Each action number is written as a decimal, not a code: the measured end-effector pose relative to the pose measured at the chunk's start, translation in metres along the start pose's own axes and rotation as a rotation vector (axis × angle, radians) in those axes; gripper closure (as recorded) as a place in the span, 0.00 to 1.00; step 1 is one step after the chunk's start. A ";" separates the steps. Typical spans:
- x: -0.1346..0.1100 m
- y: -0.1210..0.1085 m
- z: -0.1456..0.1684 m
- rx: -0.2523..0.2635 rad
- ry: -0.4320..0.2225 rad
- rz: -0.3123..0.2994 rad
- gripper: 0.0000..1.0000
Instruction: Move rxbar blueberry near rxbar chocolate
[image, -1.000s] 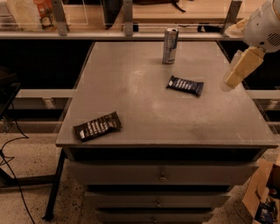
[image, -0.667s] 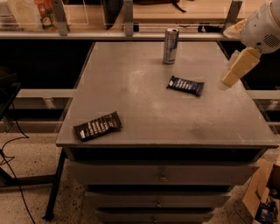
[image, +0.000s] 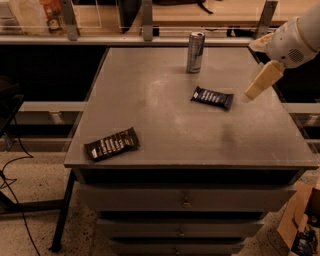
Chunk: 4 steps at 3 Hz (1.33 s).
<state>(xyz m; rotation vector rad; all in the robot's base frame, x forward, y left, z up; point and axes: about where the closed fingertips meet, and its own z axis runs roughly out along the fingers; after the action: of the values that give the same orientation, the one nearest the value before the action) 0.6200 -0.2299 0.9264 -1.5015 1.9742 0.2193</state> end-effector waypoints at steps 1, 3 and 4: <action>0.013 -0.012 0.029 -0.008 -0.041 0.013 0.00; 0.034 -0.021 0.076 -0.028 -0.044 0.037 0.00; 0.042 -0.017 0.090 -0.045 -0.042 0.042 0.00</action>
Offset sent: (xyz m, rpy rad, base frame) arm 0.0496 -0.0031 -0.0792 0.0762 0.0203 -0.0120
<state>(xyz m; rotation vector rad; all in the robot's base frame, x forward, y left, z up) 0.6642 -0.2249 0.8358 -1.4722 1.9810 0.3128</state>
